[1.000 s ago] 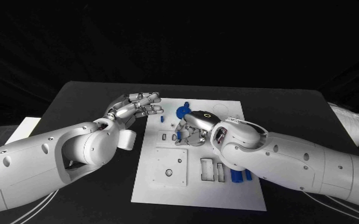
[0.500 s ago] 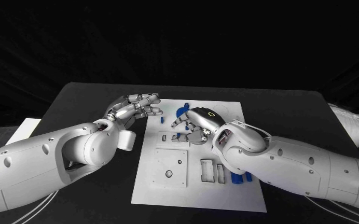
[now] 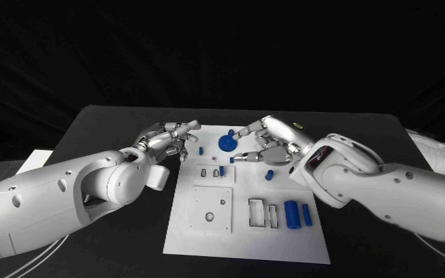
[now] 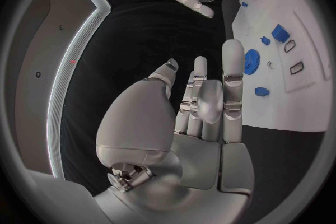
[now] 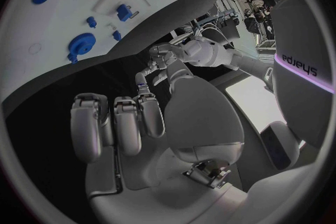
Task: Assemble the parts on the task board
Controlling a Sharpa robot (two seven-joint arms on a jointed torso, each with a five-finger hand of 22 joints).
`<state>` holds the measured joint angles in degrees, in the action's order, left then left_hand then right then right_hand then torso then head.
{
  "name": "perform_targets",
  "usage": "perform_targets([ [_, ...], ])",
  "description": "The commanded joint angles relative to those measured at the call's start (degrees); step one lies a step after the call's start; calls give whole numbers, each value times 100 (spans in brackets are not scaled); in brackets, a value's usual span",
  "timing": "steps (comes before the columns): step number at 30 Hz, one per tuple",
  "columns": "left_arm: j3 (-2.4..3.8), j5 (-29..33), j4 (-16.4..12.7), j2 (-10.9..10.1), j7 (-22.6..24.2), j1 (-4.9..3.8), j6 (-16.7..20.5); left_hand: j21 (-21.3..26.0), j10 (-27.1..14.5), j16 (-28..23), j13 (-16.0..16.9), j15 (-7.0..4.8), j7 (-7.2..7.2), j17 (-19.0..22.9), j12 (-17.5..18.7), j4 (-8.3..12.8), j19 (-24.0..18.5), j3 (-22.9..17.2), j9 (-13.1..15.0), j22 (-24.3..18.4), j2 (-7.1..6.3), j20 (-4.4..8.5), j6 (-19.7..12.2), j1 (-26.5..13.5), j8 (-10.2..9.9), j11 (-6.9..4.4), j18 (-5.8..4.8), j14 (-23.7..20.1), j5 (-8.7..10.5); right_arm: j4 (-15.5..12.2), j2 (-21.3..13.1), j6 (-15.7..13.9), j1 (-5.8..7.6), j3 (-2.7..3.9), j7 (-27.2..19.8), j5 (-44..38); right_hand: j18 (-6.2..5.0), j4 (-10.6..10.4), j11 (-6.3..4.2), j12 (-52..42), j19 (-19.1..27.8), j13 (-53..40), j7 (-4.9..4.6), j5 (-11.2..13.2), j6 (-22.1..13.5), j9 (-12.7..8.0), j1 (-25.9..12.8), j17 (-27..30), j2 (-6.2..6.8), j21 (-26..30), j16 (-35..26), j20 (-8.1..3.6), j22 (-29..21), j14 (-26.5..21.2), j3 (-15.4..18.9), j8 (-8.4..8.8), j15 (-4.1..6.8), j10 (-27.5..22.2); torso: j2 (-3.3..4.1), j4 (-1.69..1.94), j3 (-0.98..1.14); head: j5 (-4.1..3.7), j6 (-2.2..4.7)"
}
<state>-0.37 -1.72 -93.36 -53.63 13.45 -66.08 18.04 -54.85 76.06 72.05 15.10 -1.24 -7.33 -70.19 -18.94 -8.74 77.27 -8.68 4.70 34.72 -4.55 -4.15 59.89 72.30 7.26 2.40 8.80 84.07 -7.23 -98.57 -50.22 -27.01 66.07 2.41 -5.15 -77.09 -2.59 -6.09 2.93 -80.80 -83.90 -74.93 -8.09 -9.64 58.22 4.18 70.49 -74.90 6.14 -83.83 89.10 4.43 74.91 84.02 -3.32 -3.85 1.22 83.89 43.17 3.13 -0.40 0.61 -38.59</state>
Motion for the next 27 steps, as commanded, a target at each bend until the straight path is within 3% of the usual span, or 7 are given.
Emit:
perform_targets([
  [1,7,-1499,168,112,-1931,-162,-629,-401,-80,435,554,-110,60,-473,-687,-192,-8,90,95,460,104,48,135,-159,251,-68,-76,241,9,24,-224,86,178,15,-327,1367,-33,-9,29,43,-31,-897,3,-52,-9,12,96,-1292,-42,43,-40,45,133,543,49,-32,-19,71,-96,-56,54,65,-12],
  [5,7,-2543,357,276,-3103,-360,-1261,-966,-536,1023,1430,-175,106,-1119,-1729,-453,162,310,239,1217,82,70,22,-288,576,-120,-192,389,-11,122,-452,36,351,20,-323,1804,-35,-10,25,49,-26,-892,6,-94,0,16,126,-1276,-73,50,-49,42,121,539,60,-37,-16,68,-149,-69,77,79,-32],
  [9,7,-3648,602,550,-4085,-602,-1787,-2056,-339,1795,3349,-194,243,-1981,-3745,-782,576,638,553,2866,99,167,21,-440,1192,-188,-407,593,14,287,-612,7,466,23,-285,2029,-42,-18,23,68,-12,-878,8,-110,6,18,136,-1248,-101,67,-67,40,89,532,69,-39,-13,58,-197,-92,117,128,-59],
  [11,7,-4070,696,669,-4372,-687,-2002,-2263,-311,1795,3715,-237,251,-1981,-4122,-722,658,794,687,3189,182,160,-47,-613,1405,-239,-471,593,12,369,-639,29,489,23,-258,2056,-61,-79,23,140,28,-830,7,-98,-2,17,85,-1180,-151,116,-110,38,-5,514,113,-34,-12,17,-215,-99,130,148,-70],
  [17,5,-5181,1021,1140,-4908,-875,-2681,-2209,-416,1795,4095,-258,308,-1981,-4520,-790,633,1176,1119,3099,332,203,-356,-667,2033,-247,-441,593,83,576,-683,76,530,24,-189,2046,-70,-99,22,177,46,-805,8,-117,-4,18,83,-1145,-174,140,-133,36,-47,505,142,-32,-10,-3,-252,-124,173,195,-119],
  [23,2,-5726,1311,1542,-5094,-945,-3181,-2408,-289,1795,4435,-332,418,-1981,-4842,-788,730,1475,1668,3463,481,246,-471,-750,2718,-327,-504,593,368,645,-689,91,543,23,-134,2038,-73,-90,18,185,52,-797,11,-180,-3,20,133,-1131,-192,152,-144,32,-63,502,170,-32,-6,-5,-267,-147,204,240,-159],
  [27,1,-5884,1445,1714,-5138,-967,-3277,-2496,-229,1795,4570,-350,446,-1981,-4961,-799,767,1649,1943,3624,506,275,-614,-805,2985,-358,-530,593,425,658,-692,100,545,23,-113,2036,-72,-86,17,180,51,-799,13,-210,0,21,153,-1130,-196,153,-146,31,-62,502,184,-34,-5,-1,-268,-144,207,252,-171],
])
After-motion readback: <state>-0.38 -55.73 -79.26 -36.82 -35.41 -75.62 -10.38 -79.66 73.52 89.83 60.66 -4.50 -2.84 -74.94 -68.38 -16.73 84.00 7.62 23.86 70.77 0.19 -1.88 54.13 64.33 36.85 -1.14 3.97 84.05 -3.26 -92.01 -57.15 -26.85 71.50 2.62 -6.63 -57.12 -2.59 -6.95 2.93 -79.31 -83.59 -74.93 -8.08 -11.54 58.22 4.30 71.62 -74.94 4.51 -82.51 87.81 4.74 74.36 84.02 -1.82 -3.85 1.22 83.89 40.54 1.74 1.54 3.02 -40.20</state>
